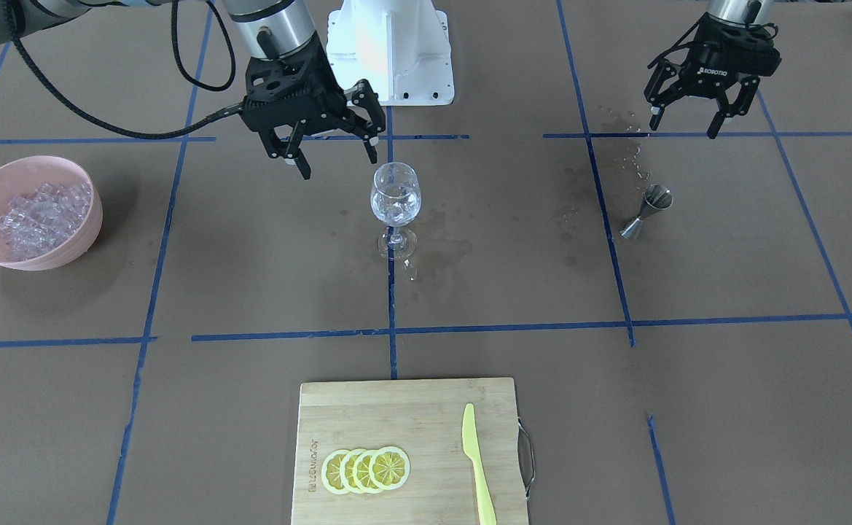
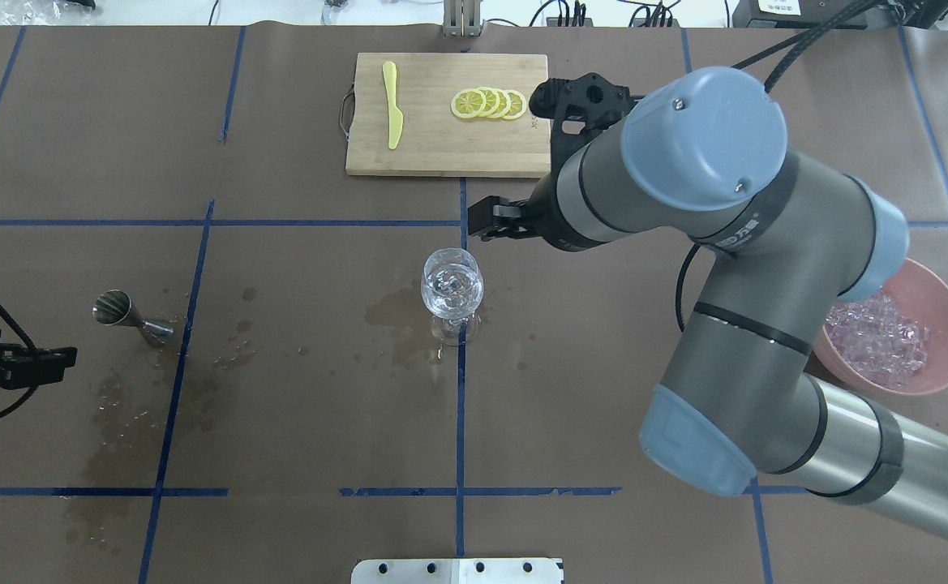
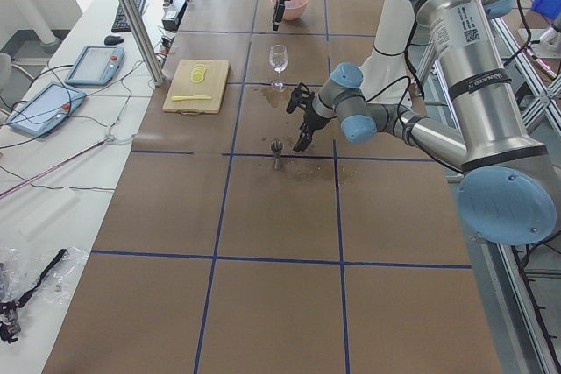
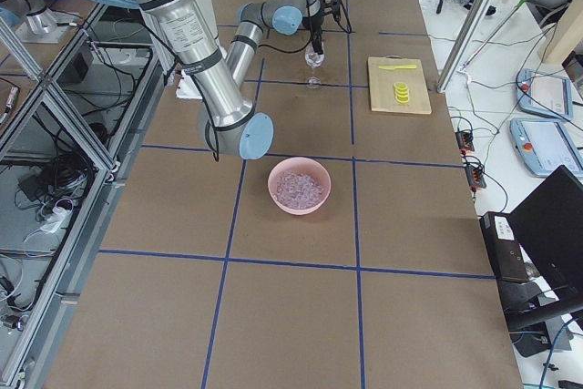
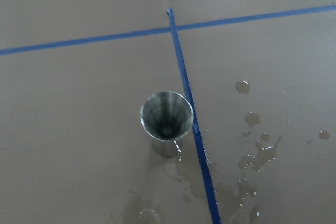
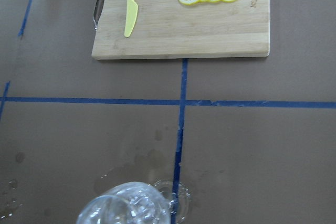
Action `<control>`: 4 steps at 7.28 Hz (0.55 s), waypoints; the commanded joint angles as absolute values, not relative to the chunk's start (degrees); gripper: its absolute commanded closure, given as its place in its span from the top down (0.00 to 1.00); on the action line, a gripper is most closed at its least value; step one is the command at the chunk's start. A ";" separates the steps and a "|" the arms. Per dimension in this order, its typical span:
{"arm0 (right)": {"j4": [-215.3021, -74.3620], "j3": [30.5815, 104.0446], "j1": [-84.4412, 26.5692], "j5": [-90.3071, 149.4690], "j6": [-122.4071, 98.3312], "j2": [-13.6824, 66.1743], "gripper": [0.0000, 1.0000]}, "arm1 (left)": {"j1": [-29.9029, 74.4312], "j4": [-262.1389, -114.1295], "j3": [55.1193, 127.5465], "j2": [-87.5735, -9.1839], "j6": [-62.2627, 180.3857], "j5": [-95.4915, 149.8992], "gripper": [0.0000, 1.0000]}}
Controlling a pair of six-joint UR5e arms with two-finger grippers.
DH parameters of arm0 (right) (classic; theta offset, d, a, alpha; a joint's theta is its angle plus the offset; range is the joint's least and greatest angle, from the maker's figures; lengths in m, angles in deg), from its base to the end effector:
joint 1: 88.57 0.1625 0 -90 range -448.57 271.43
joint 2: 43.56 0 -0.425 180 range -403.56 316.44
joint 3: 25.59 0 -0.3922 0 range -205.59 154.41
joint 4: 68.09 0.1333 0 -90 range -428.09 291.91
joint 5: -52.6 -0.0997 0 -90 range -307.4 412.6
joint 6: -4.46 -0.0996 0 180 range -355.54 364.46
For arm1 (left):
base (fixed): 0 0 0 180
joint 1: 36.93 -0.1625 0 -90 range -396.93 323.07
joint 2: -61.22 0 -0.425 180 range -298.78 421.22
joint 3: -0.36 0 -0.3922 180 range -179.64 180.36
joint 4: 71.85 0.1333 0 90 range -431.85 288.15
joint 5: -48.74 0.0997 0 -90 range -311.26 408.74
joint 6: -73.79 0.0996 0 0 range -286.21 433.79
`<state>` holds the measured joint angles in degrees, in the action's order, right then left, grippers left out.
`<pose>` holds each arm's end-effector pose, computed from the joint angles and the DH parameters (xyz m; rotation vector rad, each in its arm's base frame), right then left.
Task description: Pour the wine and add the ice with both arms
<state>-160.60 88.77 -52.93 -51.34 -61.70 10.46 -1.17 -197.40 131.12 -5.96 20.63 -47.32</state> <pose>-0.4066 -0.4260 0.1327 0.3050 -0.9817 0.0647 0.2100 -0.3026 0.4122 0.4732 0.8097 0.0668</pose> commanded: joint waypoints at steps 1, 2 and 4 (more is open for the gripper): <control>-165.79 89.71 -45.02 -56.52 -48.42 14.16 1.00 | 11.78 -188.30 130.79 -12.31 30.24 -58.80 1.00; -167.12 89.54 -41.67 -57.95 -40.62 17.31 1.00 | 14.98 -178.48 130.45 -19.83 35.33 -58.93 1.00; -167.23 87.36 -34.38 -61.45 -26.80 22.69 1.00 | 21.74 -165.15 127.12 -30.85 44.13 -60.06 1.00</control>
<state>-166.90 88.91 -39.16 -58.82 -35.75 19.37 17.05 -173.05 129.21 -24.06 38.24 -58.94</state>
